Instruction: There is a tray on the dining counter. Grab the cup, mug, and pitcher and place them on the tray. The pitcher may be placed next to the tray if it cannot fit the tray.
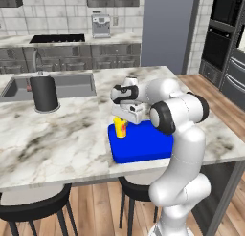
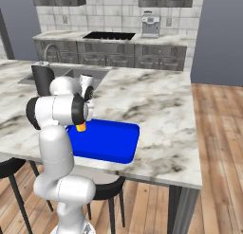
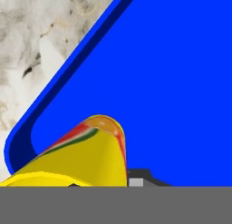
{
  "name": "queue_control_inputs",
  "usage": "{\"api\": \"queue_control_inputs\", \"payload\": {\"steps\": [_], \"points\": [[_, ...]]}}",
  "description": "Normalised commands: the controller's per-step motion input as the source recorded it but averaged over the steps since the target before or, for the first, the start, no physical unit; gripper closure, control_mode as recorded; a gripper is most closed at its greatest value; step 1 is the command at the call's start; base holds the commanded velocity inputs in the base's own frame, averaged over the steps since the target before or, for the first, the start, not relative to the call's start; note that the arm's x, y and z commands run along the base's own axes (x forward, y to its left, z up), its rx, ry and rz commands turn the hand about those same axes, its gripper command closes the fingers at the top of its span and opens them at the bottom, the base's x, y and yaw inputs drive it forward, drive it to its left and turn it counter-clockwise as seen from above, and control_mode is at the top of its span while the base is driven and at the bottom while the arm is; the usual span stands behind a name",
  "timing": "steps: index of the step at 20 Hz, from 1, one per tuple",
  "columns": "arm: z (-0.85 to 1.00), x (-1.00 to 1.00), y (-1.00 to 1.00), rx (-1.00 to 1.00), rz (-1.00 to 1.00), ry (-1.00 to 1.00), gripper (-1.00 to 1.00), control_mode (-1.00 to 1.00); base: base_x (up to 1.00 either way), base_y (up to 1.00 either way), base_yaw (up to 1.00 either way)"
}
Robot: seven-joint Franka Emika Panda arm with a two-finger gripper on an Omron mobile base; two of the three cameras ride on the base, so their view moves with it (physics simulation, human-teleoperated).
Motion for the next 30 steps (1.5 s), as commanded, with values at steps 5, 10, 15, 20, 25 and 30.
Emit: {"api": "queue_control_inputs", "payload": {"steps": [5, 10, 15, 20, 25, 30], "points": [[0.00, 0.00, 0.00, 0.00, 0.00, 0.00, 1.00, -1.00, 0.00, 0.00, 0.00], [0.00, 0.00, 0.00, 0.00, 0.00, 0.00, 1.00, -1.00, 0.00, 0.00, 0.00], [0.00, 0.00, 0.00, 0.00, 0.00, 0.00, 1.00, -1.00, 0.00, 0.00, 0.00], [0.00, 0.00, 0.00, 0.00, 0.00, 0.00, -1.00, -1.00, 0.00, 0.00, 0.00], [0.00, 0.00, 0.00, 0.00, 0.00, 0.00, -1.00, -1.00, 0.00, 0.00, 0.00], [0.00, 0.00, 0.00, 0.00, 0.00, 0.00, -1.00, -1.00, 0.00, 0.00, 0.00]]}}
